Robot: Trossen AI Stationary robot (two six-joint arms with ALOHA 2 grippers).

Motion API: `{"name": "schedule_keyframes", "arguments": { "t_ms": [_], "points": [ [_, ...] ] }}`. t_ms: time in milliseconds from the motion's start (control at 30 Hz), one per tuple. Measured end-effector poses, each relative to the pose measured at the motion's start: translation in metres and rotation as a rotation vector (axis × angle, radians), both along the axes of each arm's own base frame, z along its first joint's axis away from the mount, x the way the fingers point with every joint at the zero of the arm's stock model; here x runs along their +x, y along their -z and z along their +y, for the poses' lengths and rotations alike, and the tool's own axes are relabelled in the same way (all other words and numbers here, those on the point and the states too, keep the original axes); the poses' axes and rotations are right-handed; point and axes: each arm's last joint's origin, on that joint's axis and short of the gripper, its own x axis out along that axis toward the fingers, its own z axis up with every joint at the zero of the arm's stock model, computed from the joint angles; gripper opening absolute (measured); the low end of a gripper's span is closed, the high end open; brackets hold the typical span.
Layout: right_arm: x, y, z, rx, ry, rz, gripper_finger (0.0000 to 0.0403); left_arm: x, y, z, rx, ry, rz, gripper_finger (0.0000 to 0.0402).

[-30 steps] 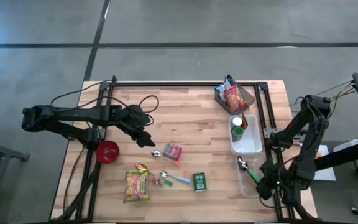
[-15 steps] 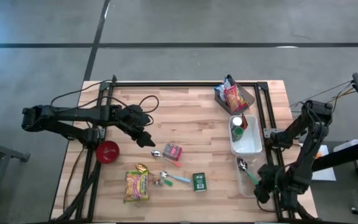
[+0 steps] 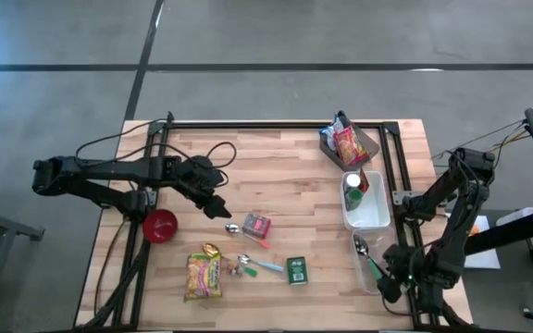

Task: Pick & Place Food Item
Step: Put the red seasoning can into the white bin

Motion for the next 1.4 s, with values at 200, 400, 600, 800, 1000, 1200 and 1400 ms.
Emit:
{"name": "schedule_keyframes", "arguments": {
  "t_ms": [200,400,600,800,1000,1200,1400],
  "points": [
    [0.001,-0.009,0.002,0.038,-0.005,-0.009,0.0296,0.000,0.001,0.000,-0.001,0.000,0.004,0.0289],
    [0.001,-0.032,0.006,0.075,-0.013,-0.018,0.0296,0.002,0.001,0.001,0.013,-0.016,-0.001,0.0289],
    [0.002,-0.061,-0.002,-0.042,0.004,0.009,0.0296,0.020,0.000,-0.003,0.213,0.090,-0.038,0.0289],
    [0.011,-0.082,-0.010,-0.107,0.037,0.026,0.0296,0.046,0.003,-0.009,0.419,0.344,-0.084,0.0289],
    [0.019,-0.087,-0.010,-0.101,0.061,0.024,0.0296,0.073,0.004,-0.007,0.485,0.445,-0.075,0.0291],
    [0.023,-0.084,-0.008,-0.081,0.102,0.020,0.0296,0.097,0.011,-0.006,0.520,0.611,0.042,0.0337],
    [0.027,-0.084,-0.009,-0.078,0.117,0.019,0.0296,0.115,0.026,-0.004,0.582,0.772,0.174,0.0395]
  ]
}}
